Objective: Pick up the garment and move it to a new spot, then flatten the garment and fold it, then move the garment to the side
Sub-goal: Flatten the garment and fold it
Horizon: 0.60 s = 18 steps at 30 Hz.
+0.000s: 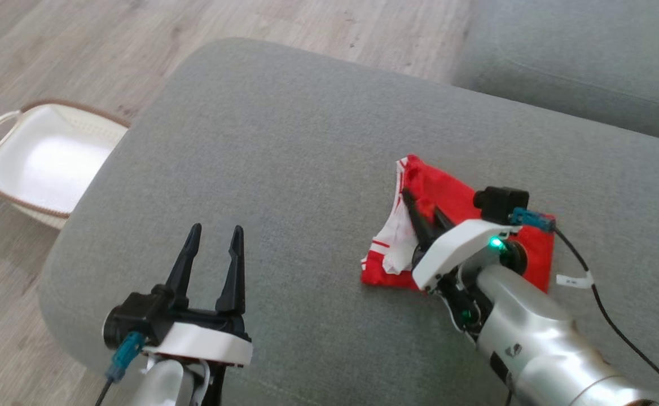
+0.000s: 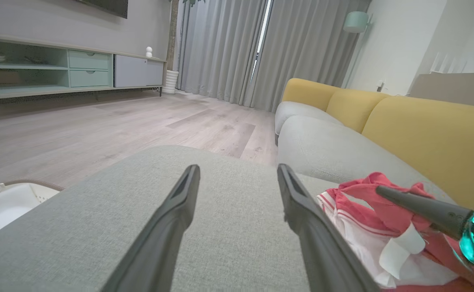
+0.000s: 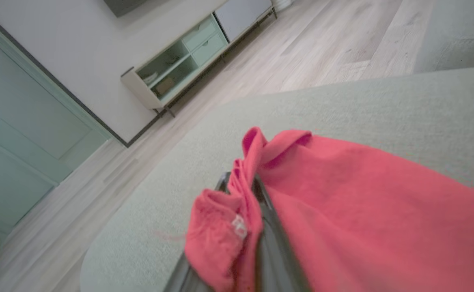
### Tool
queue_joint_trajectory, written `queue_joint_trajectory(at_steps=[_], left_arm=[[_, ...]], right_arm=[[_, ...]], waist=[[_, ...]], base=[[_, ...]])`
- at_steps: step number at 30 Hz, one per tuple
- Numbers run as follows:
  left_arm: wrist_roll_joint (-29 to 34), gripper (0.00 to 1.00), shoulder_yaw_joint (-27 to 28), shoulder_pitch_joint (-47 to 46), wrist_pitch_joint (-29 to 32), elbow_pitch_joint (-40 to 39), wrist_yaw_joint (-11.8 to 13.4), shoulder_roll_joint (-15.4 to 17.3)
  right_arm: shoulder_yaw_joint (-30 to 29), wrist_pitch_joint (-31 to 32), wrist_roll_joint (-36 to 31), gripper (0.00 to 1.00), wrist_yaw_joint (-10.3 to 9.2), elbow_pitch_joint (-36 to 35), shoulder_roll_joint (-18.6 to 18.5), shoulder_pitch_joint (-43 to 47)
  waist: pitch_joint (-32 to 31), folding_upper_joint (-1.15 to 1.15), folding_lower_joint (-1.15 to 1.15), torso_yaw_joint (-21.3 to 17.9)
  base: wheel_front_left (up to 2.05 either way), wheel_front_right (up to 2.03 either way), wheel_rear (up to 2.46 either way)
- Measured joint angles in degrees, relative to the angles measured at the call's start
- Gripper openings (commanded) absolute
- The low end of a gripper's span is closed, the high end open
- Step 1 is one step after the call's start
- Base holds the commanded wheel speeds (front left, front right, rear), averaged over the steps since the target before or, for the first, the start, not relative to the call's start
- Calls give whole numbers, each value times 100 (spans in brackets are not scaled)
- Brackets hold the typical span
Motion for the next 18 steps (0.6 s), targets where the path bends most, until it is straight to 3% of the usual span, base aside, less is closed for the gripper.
queue_joint_trajectory(at_steps=[9, 15, 18], left_arm=[[0, 100, 119, -1, 0, 31, 43, 0], [0, 100, 278, -3, 0, -49, 43, -1], [0, 100, 357, -7, 0, -224, 43, 0]], right_arm=[[1053, -36, 579, 100, 0, -242, -21, -45], [1248, -111, 555, 100, 0, -442, -18, -459], [938, -135, 125, 100, 0, -445, -18, -685]], waist=[[81, 0, 0, -151], [60, 0, 0, -507], [49, 0, 0, -787]], base=[[0, 0, 0], [0, 0, 0], [0, 0, 0]])
